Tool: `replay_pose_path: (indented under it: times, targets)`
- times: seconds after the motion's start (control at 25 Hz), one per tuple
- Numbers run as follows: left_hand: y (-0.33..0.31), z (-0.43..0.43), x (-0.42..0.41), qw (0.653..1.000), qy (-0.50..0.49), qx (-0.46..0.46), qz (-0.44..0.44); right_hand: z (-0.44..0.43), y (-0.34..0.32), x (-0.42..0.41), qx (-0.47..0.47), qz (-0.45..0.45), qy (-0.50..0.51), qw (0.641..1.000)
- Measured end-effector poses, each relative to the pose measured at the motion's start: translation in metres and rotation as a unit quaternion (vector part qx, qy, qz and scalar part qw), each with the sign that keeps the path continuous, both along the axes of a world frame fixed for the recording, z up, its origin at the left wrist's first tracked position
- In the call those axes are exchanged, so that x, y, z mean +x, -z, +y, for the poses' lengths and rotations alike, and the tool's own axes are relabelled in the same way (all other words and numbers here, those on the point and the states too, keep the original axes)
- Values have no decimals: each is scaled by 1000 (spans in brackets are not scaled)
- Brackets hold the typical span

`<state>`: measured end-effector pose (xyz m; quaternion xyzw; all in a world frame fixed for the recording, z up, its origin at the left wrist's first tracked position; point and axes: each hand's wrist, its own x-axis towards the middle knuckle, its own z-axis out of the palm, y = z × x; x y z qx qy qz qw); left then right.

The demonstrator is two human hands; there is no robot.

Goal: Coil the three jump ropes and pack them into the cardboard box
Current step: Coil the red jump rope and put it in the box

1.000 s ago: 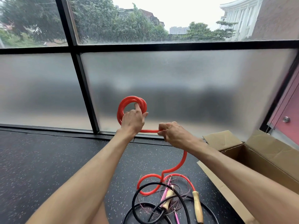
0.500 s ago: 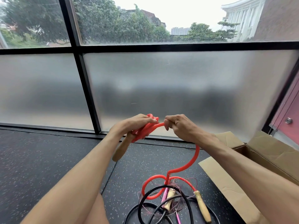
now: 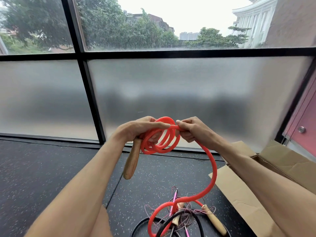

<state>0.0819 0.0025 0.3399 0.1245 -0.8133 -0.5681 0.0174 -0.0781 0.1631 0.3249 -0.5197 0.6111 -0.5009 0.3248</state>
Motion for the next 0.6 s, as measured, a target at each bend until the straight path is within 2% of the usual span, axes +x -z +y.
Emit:
replay_pose_path:
  times: [0.16,0.24,0.32,0.44,0.6]
  targets:
    - [-3,-9,5,992,-72,62,80,-2,15,0,-18,135,130,982]
    - [-2,-14,9,989,-86,76,89,-3,23,-3,-30,190,227,955]
    - [1,-15,10,993,-73,53,72,-4,26,-5,-57,246,296,921]
    - [5,-14,11,995,-82,12,47,-7,23,-6,-94,266,293,914]
    - [9,-22,15,987,-153,-27,49,-7,14,-9,-85,260,225,935]
